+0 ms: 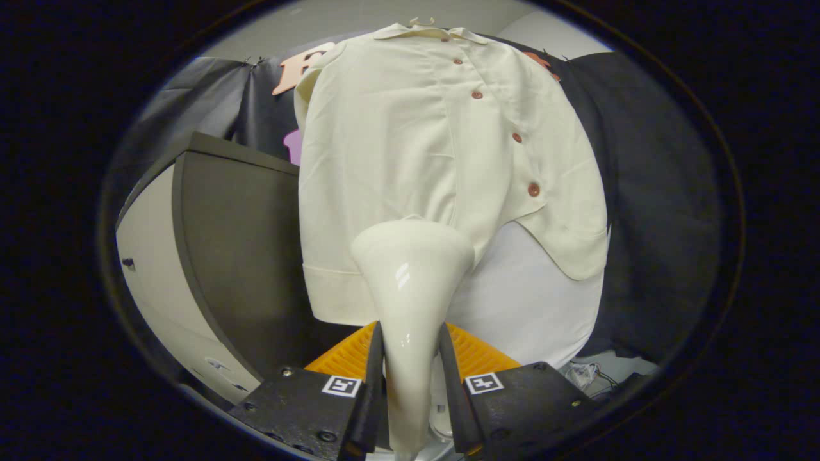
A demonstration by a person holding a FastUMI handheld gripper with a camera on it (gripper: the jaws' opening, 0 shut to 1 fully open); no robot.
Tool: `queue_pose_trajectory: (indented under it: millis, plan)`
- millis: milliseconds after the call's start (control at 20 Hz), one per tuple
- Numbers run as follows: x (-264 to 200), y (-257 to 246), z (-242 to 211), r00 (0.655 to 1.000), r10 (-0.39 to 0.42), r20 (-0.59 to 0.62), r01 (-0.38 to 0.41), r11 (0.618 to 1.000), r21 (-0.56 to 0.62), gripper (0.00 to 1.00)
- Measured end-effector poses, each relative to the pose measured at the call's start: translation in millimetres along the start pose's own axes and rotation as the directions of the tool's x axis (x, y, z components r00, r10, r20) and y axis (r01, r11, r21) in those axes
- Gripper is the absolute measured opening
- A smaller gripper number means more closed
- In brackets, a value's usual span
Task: Iron the clothes twice with a garment steamer, once on the left side and once on the right side.
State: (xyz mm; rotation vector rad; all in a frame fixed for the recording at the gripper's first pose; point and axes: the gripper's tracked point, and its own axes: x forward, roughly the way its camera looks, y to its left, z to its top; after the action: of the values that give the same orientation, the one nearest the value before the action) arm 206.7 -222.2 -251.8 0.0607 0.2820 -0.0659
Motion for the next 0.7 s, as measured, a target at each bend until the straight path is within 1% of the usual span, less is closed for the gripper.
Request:
queue_pose_trajectory:
  millis: [150, 250, 350, 450, 700]
  plan:
    - [-6.8, 7.6, 5.5, 1.000, 0.009, 0.015, -0.009, 1.000, -0.013, 0.45]
    - [-17.6, 12.4, 15.9, 1.000, 0.013, 0.008, -0.013, 0.999, -0.051, 0.45]
    - [-29.8, 16.0, 37.4, 0.999, 0.019, 0.035, -0.017, 0.998, -0.058, 0.45]
    - [-41.0, 8.5, 63.2, 0.998, -0.019, 0.058, 0.023, 0.997, -0.073, 0.44]
    - [-70.8, -12.1, 142.7, 0.988, -0.066, 0.141, 0.078, 0.994, -0.077, 0.44]
